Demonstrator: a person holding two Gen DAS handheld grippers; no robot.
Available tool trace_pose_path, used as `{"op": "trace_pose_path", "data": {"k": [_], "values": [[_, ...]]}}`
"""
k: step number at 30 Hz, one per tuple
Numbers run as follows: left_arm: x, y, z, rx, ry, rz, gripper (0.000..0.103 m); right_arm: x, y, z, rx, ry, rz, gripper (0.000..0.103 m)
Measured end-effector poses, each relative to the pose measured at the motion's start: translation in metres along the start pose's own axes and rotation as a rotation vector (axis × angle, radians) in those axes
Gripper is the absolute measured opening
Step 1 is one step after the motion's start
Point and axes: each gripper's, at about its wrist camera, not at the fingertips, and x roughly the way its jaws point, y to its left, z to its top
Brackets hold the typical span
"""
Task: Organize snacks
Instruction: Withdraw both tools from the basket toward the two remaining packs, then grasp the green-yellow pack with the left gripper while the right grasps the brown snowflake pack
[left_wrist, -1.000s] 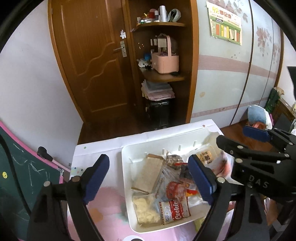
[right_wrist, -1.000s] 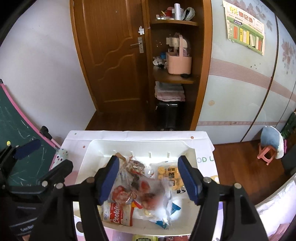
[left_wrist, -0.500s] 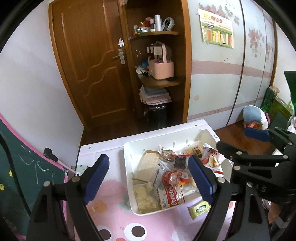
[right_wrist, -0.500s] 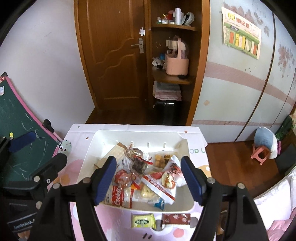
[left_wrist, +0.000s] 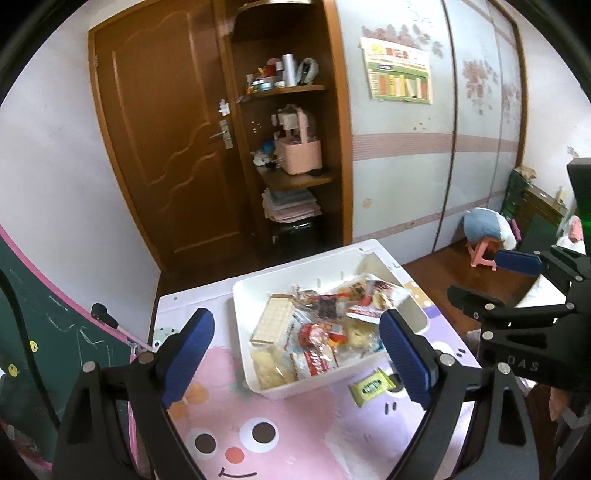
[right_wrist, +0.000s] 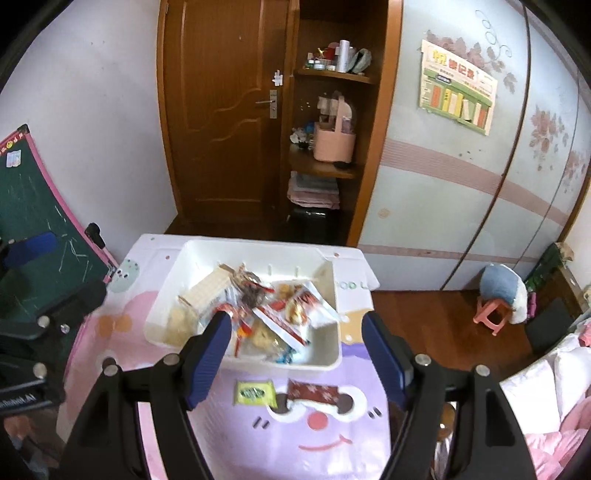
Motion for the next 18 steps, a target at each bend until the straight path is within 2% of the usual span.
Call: {"op": "trace_pose_path", "data": {"k": [5, 9, 13, 18], "values": [[-0.011, -0.021, -0.013, 0.039, -0.009, -0.035, 0.092, -0.010, -0.017, -0.023, 0.003, 0.006, -0.027, 0.079], [-0.004, -0.040, -0.024, 0.067, 0.007, -0.068, 0.092, -0.003, -0.029, -0.043, 0.022, 0.033, -0.026, 0.079], [0.015, -0.055, -0.040, 0.083, 0.057, -0.106, 0.093, 0.017, -0.040, -0.063, 0.030, 0.068, -0.017, 0.079], [0.060, -0.069, -0.072, 0.111, 0.154, -0.163, 0.093, 0.055, -0.049, -0.092, 0.009, 0.123, 0.008, 0.079]]}}
